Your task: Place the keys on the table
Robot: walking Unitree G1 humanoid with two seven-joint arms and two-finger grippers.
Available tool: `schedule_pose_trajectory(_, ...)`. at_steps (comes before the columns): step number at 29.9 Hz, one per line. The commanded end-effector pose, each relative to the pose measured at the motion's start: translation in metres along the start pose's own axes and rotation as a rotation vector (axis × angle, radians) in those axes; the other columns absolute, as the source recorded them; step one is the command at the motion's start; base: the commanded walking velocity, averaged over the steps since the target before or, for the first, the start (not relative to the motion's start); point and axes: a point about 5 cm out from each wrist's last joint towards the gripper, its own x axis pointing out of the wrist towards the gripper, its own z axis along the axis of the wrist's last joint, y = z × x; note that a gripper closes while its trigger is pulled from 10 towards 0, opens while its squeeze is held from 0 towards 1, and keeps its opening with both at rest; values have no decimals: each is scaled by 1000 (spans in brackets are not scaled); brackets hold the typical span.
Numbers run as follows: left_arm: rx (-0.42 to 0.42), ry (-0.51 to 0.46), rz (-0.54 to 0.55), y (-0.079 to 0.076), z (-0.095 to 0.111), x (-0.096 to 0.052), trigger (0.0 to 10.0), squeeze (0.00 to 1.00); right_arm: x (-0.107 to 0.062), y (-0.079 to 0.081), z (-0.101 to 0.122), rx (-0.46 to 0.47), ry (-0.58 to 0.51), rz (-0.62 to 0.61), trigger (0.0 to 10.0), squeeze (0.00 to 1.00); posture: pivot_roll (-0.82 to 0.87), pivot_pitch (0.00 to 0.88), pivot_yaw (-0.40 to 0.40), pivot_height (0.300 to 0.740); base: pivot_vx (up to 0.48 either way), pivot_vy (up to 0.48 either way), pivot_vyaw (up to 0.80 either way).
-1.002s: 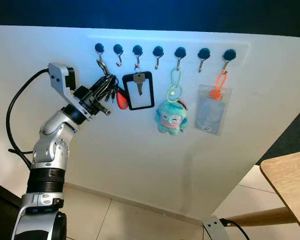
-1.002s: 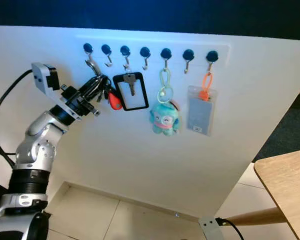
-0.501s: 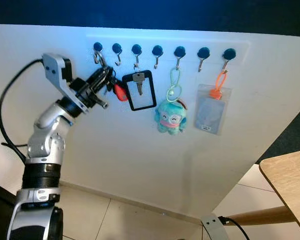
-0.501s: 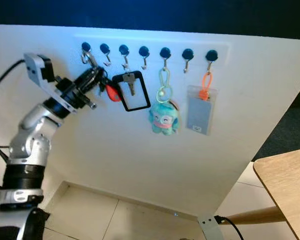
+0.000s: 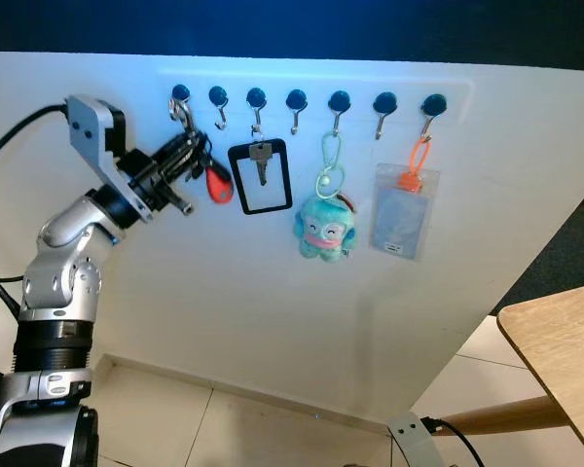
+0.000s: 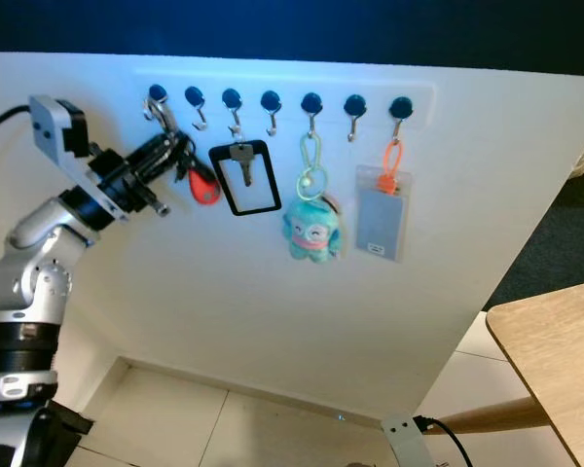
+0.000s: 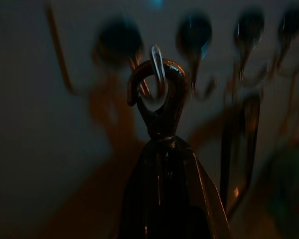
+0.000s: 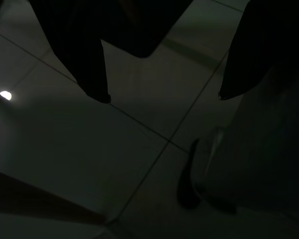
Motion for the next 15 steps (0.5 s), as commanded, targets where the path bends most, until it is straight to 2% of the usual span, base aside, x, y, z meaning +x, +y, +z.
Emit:
schedule_pose_trajectory(1, 42, 67, -10, 1, -1, -7, 10000, 0, -2, -8, -10, -1, 13, 9, 10000, 0, -95, 42, 80, 740, 0, 0, 0)
schedule_pose_trajectory(5, 57, 118, 18, 5, -6, -11, 10000, 0, -4, -19, -17, -4, 22, -1, 10000, 0, -93, 40, 79, 740, 0, 0, 0)
schedule_pose_trajectory(8, 60, 121, 25, 6, -5, -10, 10000, 0, -4, -17, -17, -5, 22, 1, 10000, 0, -93, 40, 79, 740, 0, 0, 0)
schedule_pose_trajectory(9, 78, 123, 39, 7, -3, -10, 10000, 0, -2, -7, -13, -7, 17, 13, 10000, 0, -91, 42, 79, 740, 0, 0, 0)
schedule_pose_trajectory(10, 78, 123, 39, 7, -3, -10, 10000, 0, -2, -7, -13, -7, 17, 13, 10000, 0, -91, 42, 79, 740, 0, 0, 0)
schedule_pose_trajectory(12, 115, 133, 57, 10, 1, -8, 10000, 0, 0, 8, -8, -10, 9, 30, 10000, 0, -91, 42, 79, 740, 0, 0, 0)
schedule_pose_trajectory(15, 153, 144, 68, 12, 5, -7, 10000, 0, 1, 18, -4, -13, 4, 40, 10000, 0, -90, 48, 84, 740, 0, 0, 0)
